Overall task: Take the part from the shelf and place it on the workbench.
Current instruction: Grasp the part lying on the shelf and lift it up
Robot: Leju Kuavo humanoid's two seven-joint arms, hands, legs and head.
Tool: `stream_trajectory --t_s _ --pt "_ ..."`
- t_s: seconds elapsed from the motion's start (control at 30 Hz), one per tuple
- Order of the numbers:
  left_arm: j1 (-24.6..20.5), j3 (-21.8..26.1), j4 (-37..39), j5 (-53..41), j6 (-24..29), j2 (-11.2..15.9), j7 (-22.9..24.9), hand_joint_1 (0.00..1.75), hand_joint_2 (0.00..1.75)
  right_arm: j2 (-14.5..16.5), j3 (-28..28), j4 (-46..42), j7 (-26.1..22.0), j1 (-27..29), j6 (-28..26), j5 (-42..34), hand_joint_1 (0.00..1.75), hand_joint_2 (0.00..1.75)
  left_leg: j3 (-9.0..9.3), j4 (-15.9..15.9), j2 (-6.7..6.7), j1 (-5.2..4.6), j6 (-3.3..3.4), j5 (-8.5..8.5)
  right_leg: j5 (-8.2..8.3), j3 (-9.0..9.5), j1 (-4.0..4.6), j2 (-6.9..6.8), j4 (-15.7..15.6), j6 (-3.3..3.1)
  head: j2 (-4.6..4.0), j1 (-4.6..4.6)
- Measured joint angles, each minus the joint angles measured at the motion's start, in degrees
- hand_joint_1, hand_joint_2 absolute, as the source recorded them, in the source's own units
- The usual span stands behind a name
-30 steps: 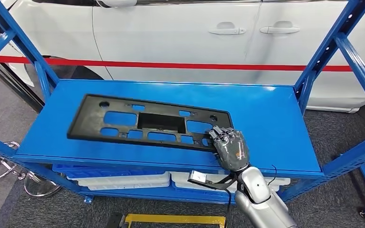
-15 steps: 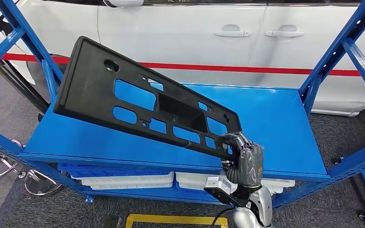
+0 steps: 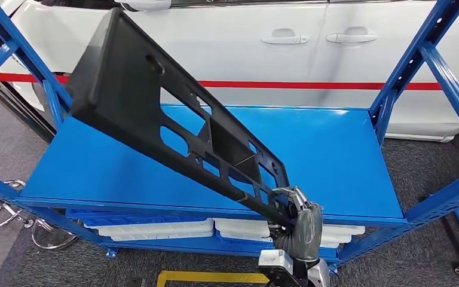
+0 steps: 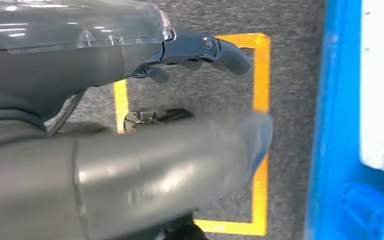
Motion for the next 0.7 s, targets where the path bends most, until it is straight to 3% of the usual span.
stream_trajectory --t_s 0.07,0.13,0.2,0.23,0.3,0.33,0.37,0.4,0.5,0.57,0.7 --pt "-0.01 0.2 -0.01 -0.08 0.17 0.19 -1.05 0.0 1.75 0.55 0.97 -0.12 -0.62 0.7 0.0 0.24 1.75 1.75 1.55 -3.57 0.09 -0.47 0.88 0.75 0.14 -0.06 -0.16 -0.09 -0.15 0.43 0.0 -0.01" --pt "0.14 0.33 -0.01 -0.17 0.29 0.25 -1.97 0.0 1.75 1.0 1.53 -0.13 -1.08 1.22 0.0 0.54 1.75 1.75 1.75 -4.32 0.09 -0.61 1.27 1.09 0.42 0.14 -0.16 -0.16 -0.66 1.13 -0.01 -0.02" --pt "0.24 0.5 -0.01 -0.05 0.02 0.26 -2.66 0.0 1.75 1.25 1.78 -0.13 -1.36 1.49 0.0 0.68 1.75 1.75 2.56 -5.92 0.23 -0.26 1.54 2.02 -0.57 0.04 0.0 -0.13 0.18 1.67 -0.01 0.02" --pt "0.22 0.61 -0.01 0.04 -0.13 0.25 -2.87 0.0 1.75 1.29 1.85 -0.12 -1.46 1.56 0.0 0.69 1.75 1.75 2.91 -6.63 0.31 -0.04 1.65 2.47 -2.0 -0.73 0.06 -0.09 2.19 1.89 0.0 0.03" --pt "0.2 0.78 -0.01 0.16 -0.18 0.25 -3.16 0.0 1.75 1.28 1.93 -0.01 -1.64 1.78 0.0 0.67 1.75 1.75 2.9 -6.87 0.42 0.09 1.85 2.79 -5.83 -3.77 -0.11 -0.05 9.06 2.21 0.0 0.04" --pt "0.23 0.83 -0.01 0.14 -0.09 0.25 -3.26 0.0 1.75 1.27 1.95 0.08 -1.7 1.93 0.0 0.66 1.75 1.75 2.76 -6.7 0.43 0.08 1.83 2.75 -7.01 -5.15 -0.2 -0.05 12.04 2.39 0.0 0.04" --pt "0.27 0.85 0.0 0.07 -0.01 0.26 -3.33 0.0 1.75 1.26 1.96 0.17 -1.72 2.05 0.0 0.66 1.75 1.75 2.6 -6.42 0.42 0.09 1.77 2.65 -7.12 -5.8 -0.32 -0.07 13.43 2.57 0.0 0.04" --pt "0.31 0.86 0.0 -0.02 0.04 0.25 -3.36 0.0 1.75 1.25 1.97 0.24 -1.74 2.13 0.0 0.67 1.75 1.75 2.46 -6.06 0.4 0.11 1.65 2.48 -6.16 -5.43 -0.44 -0.09 12.76 2.71 0.0 0.04" --pt "0.4 0.88 0.01 -0.14 0.09 0.23 -3.44 0.0 1.75 1.25 2.04 0.29 -1.89 2.14 0.0 0.83 1.75 1.75 2.06 -4.51 0.32 0.11 1.07 1.55 -1.5 -0.57 -0.69 -0.11 3.33 2.52 -0.01 0.04" --pt "0.38 0.89 0.01 -0.33 0.64 0.22 -3.59 0.0 1.75 1.27 2.14 0.26 -2.09 2.21 0.0 1.25 1.75 1.75 1.61 -3.59 0.3 -0.03 0.44 1.01 -0.89 0.75 -0.51 -0.04 0.4 1.9 -0.01 0.01" --pt "0.37 0.82 0.0 -1.65 3.78 0.22 -3.58 0.0 1.75 1.34 2.26 0.2 -2.31 2.4 0.0 2.13 1.75 1.75 0.94 -2.03 0.29 0.16 -0.92 -0.2 -0.58 0.61 -0.55 0.0 0.03 0.66 0.0 -0.01"
